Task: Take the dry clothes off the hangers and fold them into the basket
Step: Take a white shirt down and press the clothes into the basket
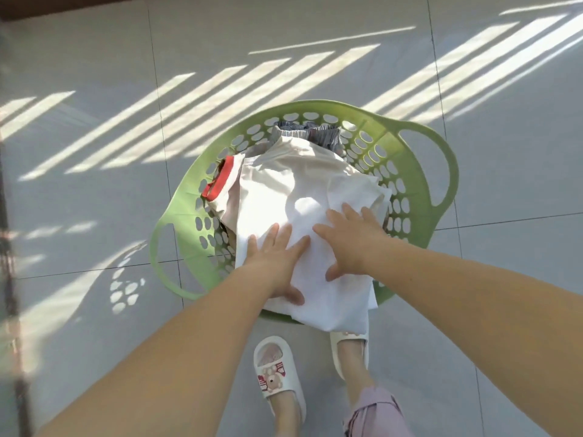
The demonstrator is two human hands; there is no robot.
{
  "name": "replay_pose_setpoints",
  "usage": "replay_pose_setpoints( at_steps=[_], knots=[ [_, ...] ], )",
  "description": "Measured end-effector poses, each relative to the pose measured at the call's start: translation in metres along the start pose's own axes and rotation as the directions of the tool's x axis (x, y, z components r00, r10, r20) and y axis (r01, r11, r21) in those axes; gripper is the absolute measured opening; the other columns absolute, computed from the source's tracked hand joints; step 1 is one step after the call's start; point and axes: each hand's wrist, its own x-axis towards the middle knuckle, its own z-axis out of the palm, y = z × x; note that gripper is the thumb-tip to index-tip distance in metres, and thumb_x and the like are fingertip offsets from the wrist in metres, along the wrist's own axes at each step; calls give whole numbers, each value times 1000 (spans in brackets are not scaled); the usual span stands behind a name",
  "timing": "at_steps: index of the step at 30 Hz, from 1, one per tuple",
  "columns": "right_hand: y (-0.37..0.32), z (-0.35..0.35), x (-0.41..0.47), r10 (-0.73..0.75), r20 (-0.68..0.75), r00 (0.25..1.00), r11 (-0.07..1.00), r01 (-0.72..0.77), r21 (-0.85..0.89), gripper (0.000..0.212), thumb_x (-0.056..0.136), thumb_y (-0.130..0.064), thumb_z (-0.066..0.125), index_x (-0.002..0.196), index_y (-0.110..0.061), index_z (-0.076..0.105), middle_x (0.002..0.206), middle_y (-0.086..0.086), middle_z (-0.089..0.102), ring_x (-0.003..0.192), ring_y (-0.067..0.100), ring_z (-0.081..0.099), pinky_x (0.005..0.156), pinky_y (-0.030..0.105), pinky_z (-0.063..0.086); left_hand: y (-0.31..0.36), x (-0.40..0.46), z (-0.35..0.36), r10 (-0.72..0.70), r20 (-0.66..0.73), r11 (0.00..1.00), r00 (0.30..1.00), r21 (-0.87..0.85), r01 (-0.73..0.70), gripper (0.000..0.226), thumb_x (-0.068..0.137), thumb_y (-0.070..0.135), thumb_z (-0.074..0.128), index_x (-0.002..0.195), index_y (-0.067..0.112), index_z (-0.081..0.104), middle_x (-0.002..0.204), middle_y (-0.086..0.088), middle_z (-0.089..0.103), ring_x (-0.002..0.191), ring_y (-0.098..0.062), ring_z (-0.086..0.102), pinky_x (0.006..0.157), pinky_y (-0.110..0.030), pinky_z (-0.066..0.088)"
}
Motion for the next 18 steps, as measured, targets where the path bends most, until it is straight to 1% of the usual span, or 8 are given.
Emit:
replay_pose_setpoints(
  at_steps=[1,2,5,8,12,15,18],
  knots=[
    [-1,7,3,17,34,999,1000,-17,-24,94,74,-60,64,147,-31,14,155,7,5,143,36,-1,112,56,6,-1,3,5,-9,2,999,1000,44,9,112,73,45,72,146,34,-12,153,-4,-27,140,-25,-29,113,-58,-8],
    [-2,16,8,29,49,998,999,-27,-42,102,71,-61,66,148,-33,5,156,7,-4,142,38,-8,111,59,2,-2,8,10,-20,-5,996,1000,86,20,114,73,46,72,146,33,-15,152,-5,-30,139,-27,-30,112,-59,-8],
    [-6,37,26,59,27,998,996,-57,-72,114,69,-60,70,148,-33,-8,155,9,-17,141,41,-16,111,61,-5,-2,27,25,-69,-66,979,995,189,80,116,75,48,70,143,33,-22,149,-9,-35,137,-32,-32,110,-62,-8],
    [-11,57,44,103,-19,995,989,-104,-107,115,72,-58,68,146,-32,-16,154,11,-22,139,44,-19,110,62,-8,-3,50,42,-122,-116,964,986,224,145,114,79,46,67,141,32,-28,146,-10,-39,135,-34,-35,108,-66,-6],
    [-14,78,66,137,-90,986,979,-149,-139,116,74,-58,66,145,-30,-21,153,14,-25,138,47,-19,109,63,-6,-7,76,61,-149,-179,953,972,237,190,109,85,39,61,137,32,-34,144,-10,-42,135,-37,-33,106,-70,-3],
    [-14,93,76,152,-102,983,977,-165,-138,113,76,-57,63,144,-30,-24,151,13,-29,137,48,-21,109,64,-3,-9,87,73,-158,-230,943,960,252,215,106,87,35,58,136,31,-36,143,-10,-44,133,-37,-36,105,-70,-1],
    [-14,95,77,154,-82,985,976,-165,-140,111,78,-58,61,144,-31,-24,151,12,-30,137,47,-22,109,64,0,-8,89,77,-150,-250,941,957,261,215,101,89,33,55,138,31,-33,145,-11,-41,135,-37,-34,105,-70,0]
  ],
)
